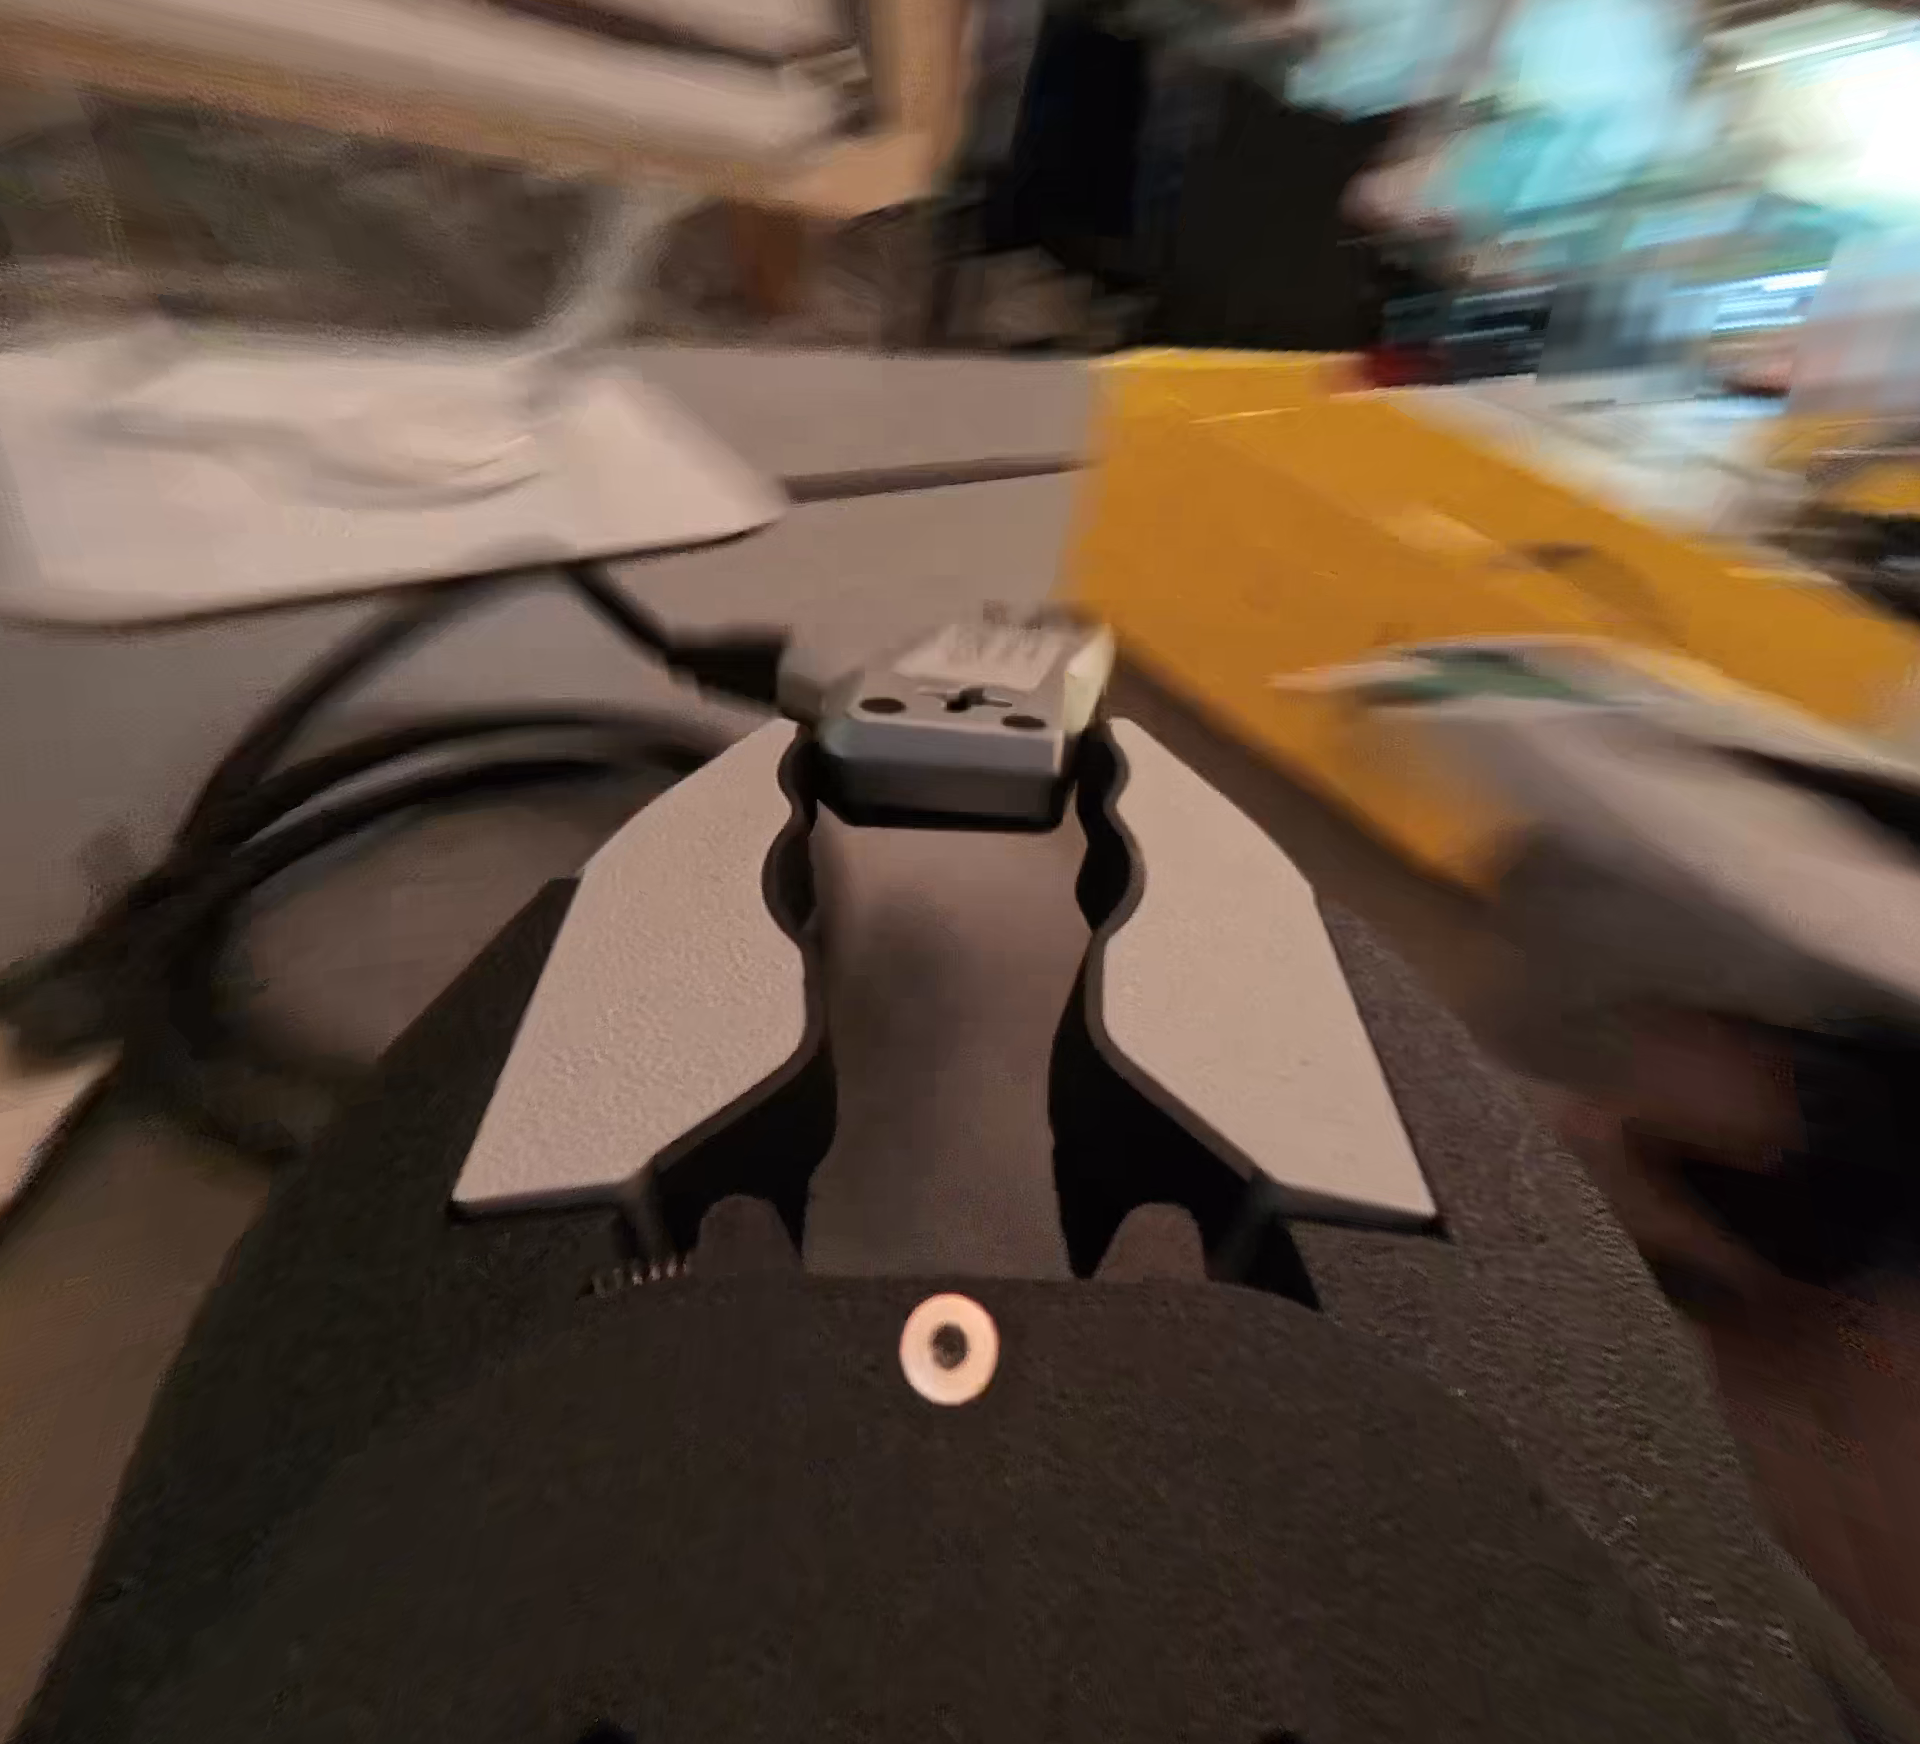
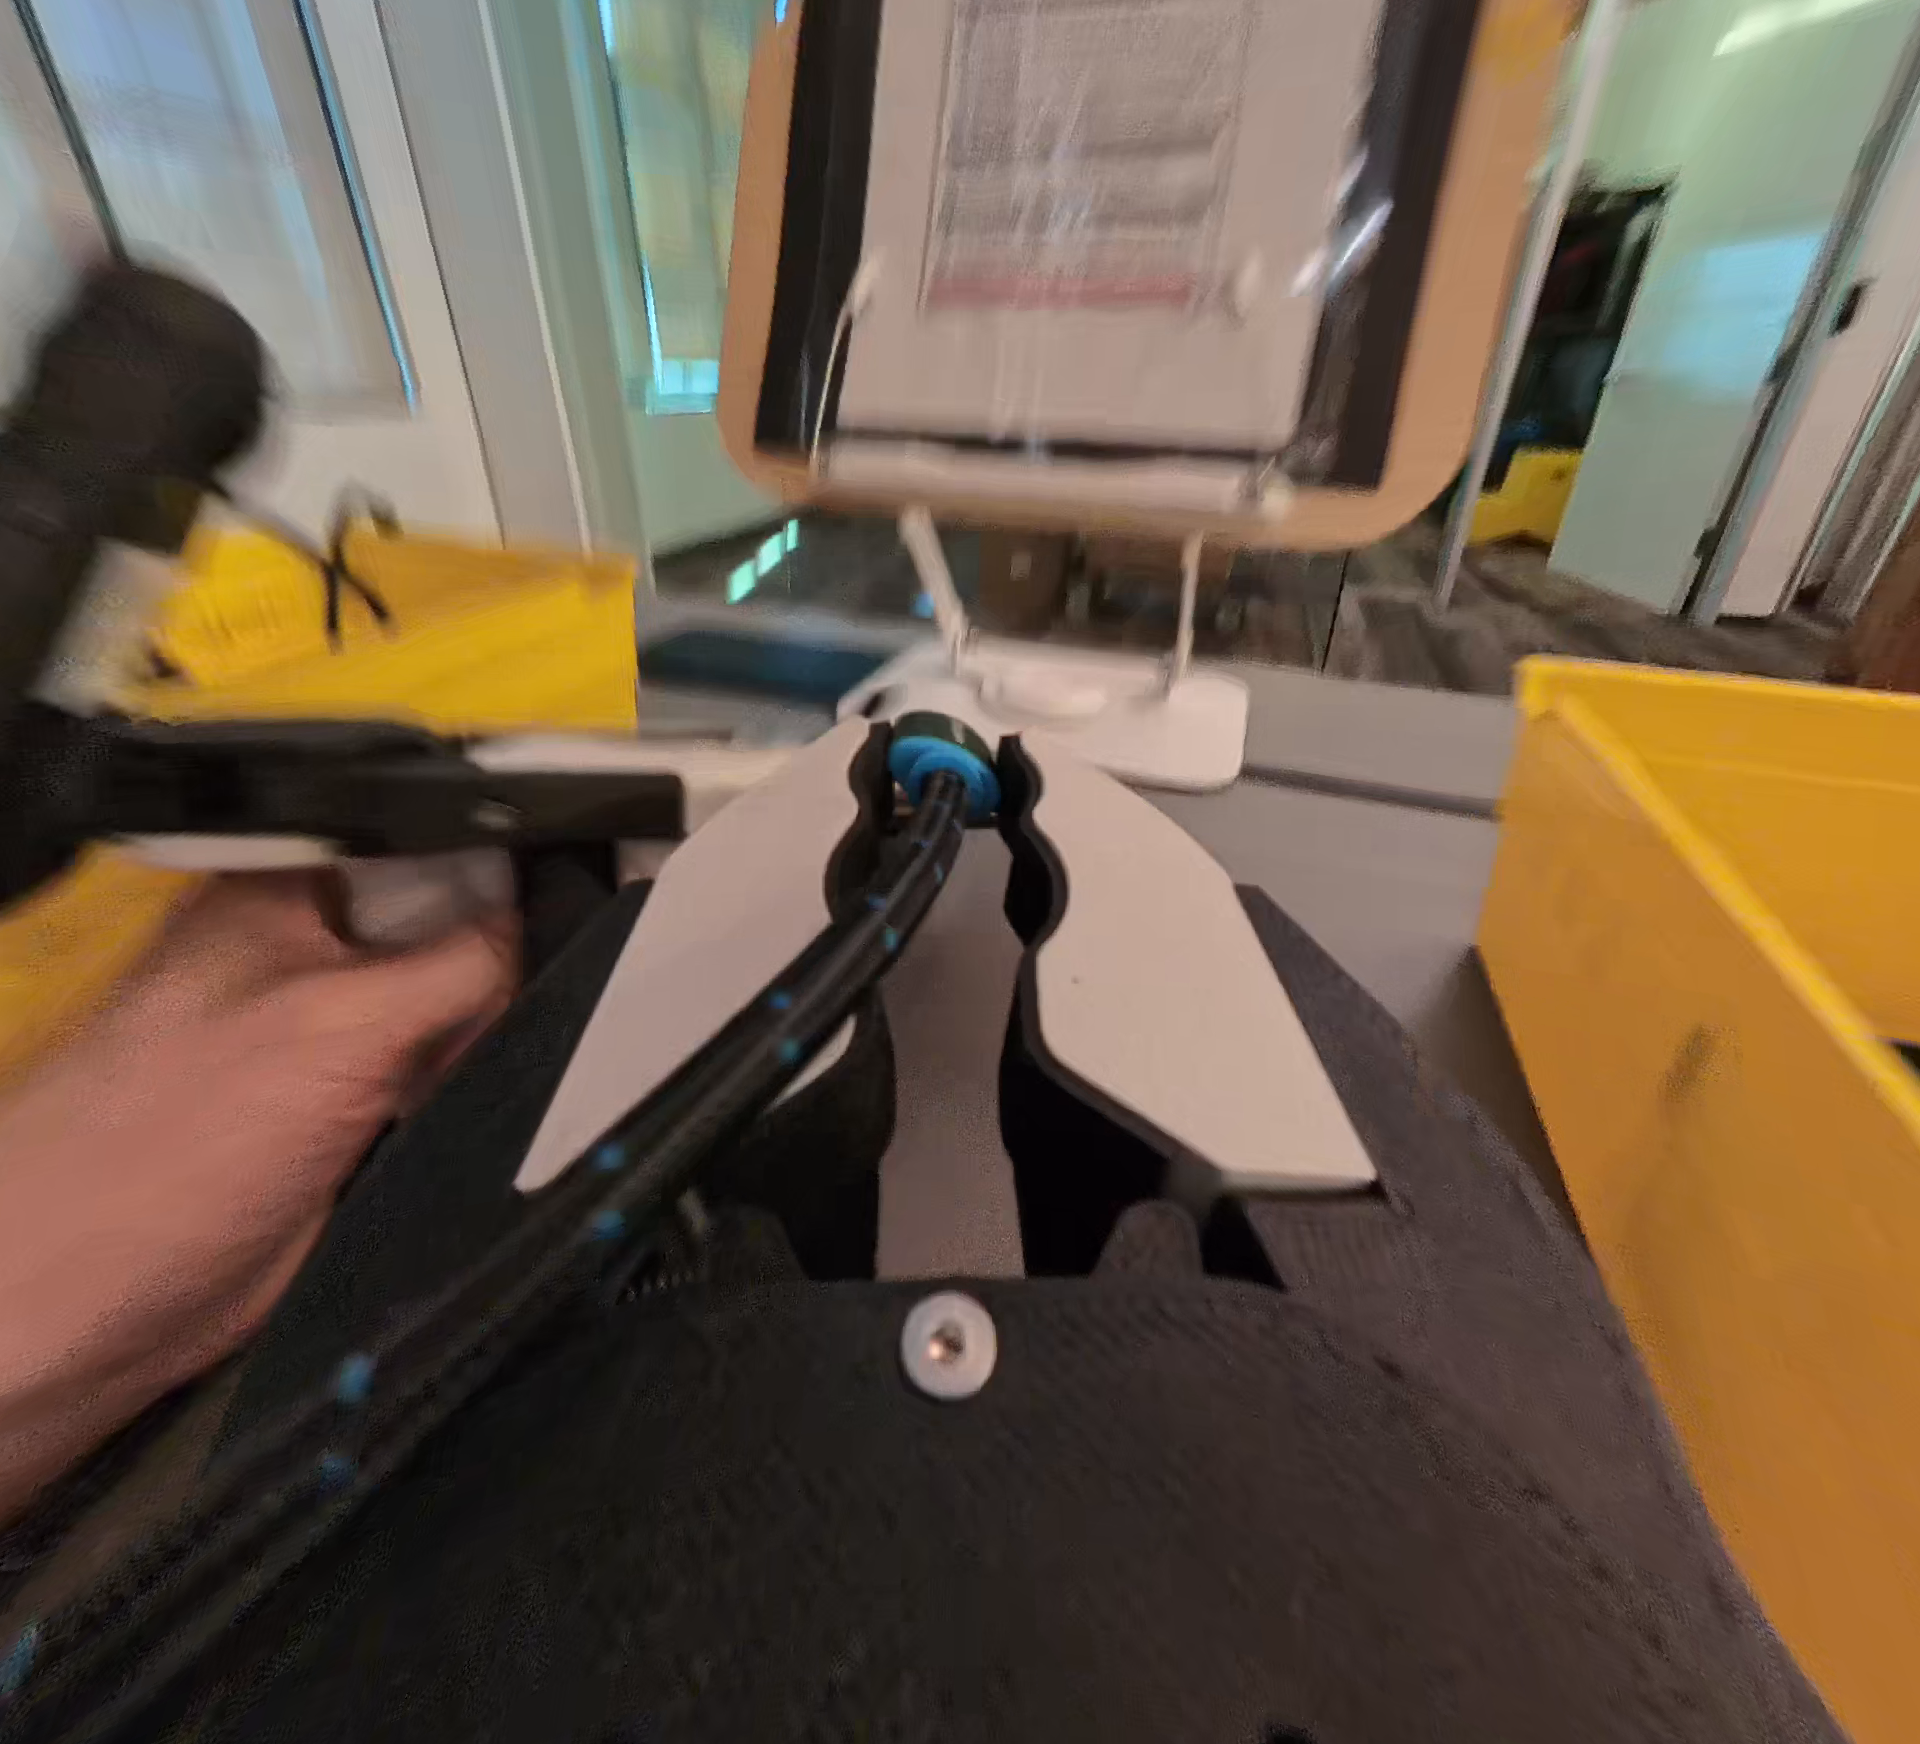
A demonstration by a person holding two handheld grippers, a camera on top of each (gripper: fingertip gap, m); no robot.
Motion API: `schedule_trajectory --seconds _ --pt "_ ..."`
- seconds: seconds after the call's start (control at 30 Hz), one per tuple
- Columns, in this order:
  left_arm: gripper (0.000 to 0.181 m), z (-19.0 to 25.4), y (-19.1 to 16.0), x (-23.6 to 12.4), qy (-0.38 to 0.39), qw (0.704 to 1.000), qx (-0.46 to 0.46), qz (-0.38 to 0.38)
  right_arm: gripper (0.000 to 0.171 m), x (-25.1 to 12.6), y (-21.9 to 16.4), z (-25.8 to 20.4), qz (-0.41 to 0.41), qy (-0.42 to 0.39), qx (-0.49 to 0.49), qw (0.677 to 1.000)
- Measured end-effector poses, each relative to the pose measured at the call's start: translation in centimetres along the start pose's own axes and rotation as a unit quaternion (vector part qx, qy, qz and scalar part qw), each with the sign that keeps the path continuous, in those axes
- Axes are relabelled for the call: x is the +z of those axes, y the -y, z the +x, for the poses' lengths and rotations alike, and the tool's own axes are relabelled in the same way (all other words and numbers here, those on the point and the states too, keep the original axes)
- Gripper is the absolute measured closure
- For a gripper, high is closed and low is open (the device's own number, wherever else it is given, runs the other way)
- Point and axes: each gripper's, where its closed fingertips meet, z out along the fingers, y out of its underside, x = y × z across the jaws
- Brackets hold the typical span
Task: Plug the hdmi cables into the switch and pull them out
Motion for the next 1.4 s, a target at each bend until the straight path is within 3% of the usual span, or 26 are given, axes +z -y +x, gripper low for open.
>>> schedule_trajectory --seconds 0.03,0.1,0.13,0.33,0.53,0.7,0.87,1.0,1.07,1.17,1.4 --pt "0.133 -2.4 0.0 -0.1 0.046 0.998 -0.029 -0.007 0.150 -0.9 1.3 0.3 0.018 -0.004 0.010 1.000" --pt "0.134 -2.7 1.8 -1.0 -0.021 0.994 -0.095 0.052 0.150 -1.0 -0.3 0.6 -0.030 -0.016 -0.049 0.998" --pt "0.135 -2.0 2.2 -1.2 -0.051 0.991 -0.108 0.060 0.150 -0.7 -0.8 0.4 -0.039 0.001 -0.032 0.999" --pt "0.135 1.0 0.9 -0.4 -0.082 0.995 -0.048 0.014 0.150 0.2 -1.1 0.2 -0.054 0.014 -0.024 0.998" --pt "0.135 0.5 2.3 -1.0 -0.109 0.988 -0.101 0.043 0.150 -0.6 -0.1 1.9 -0.065 0.012 -0.028 0.997" --pt "0.135 -0.2 3.8 -2.0 -0.121 0.983 -0.122 0.072 0.149 -2.6 5.2 2.6 -0.045 0.040 -0.015 0.998" --pt "0.135 0.3 2.6 -1.2 -0.118 0.987 -0.103 0.044 0.150 -3.4 12.0 3.3 -0.089 0.079 -0.079 0.990" --pt "0.135 0.6 1.8 -0.9 -0.116 0.989 -0.090 0.029 0.150 -3.5 18.6 7.1 -0.141 0.028 -0.182 0.973" --pt "0.135 0.6 2.0 -1.1 -0.119 0.988 -0.096 0.034 0.150 -3.6 20.3 10.1 -0.195 -0.004 -0.209 0.958" --pt "0.135 0.4 2.3 -1.3 -0.126 0.985 -0.114 0.044 0.150 -4.2 19.9 15.3 -0.316 -0.052 -0.245 0.915" --pt "0.135 0.3 2.2 -1.2 -0.128 0.983 -0.120 0.043 0.149 -7.6 12.9 25.0 -0.573 -0.151 -0.333 0.733"
